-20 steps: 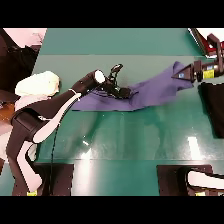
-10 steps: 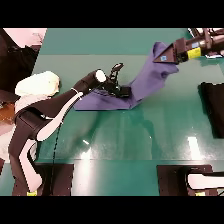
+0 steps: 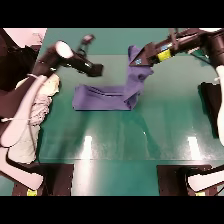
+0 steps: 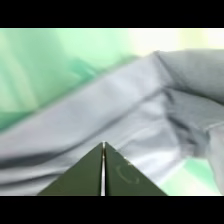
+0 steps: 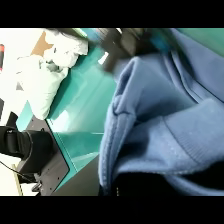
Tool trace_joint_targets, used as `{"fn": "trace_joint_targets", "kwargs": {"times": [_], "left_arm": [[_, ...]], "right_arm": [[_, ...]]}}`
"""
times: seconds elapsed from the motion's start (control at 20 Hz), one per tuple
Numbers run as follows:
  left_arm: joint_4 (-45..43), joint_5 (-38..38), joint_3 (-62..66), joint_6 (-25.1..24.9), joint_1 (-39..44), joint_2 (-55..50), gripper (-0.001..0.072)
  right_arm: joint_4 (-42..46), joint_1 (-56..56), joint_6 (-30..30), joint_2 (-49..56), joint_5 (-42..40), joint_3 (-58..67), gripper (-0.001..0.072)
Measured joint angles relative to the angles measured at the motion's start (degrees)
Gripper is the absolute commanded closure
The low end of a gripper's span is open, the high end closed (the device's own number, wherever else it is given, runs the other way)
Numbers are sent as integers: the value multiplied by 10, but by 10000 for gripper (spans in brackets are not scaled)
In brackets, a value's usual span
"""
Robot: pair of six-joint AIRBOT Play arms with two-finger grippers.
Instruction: Fold the shirts.
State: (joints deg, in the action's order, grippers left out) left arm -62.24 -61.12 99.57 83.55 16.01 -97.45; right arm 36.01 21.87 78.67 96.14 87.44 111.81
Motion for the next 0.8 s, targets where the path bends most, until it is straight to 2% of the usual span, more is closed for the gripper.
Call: {"fn": "trace_joint_targets", "kwargs": {"times": [0.3,0.35,0.4,0.5,0.7,0.8], "left_arm": [[-30,-54,0,-14,-106,104,681],[-33,-62,0,-18,-118,115,681],[-35,-67,0,-21,-126,123,680],[-35,-82,0,-25,-135,133,681],[-38,-105,0,-28,-144,141,681],[-38,-118,0,-29,-145,142,680]], "right_arm": [[-5,104,-45,75,-107,-12,685],[-8,124,-56,92,-135,-12,598],[-16,145,-71,112,-163,-6,400],[-40,189,-102,156,-221,28,123],[-55,226,-130,182,-289,50,123],[-47,210,-137,158,-278,17,123]]}}
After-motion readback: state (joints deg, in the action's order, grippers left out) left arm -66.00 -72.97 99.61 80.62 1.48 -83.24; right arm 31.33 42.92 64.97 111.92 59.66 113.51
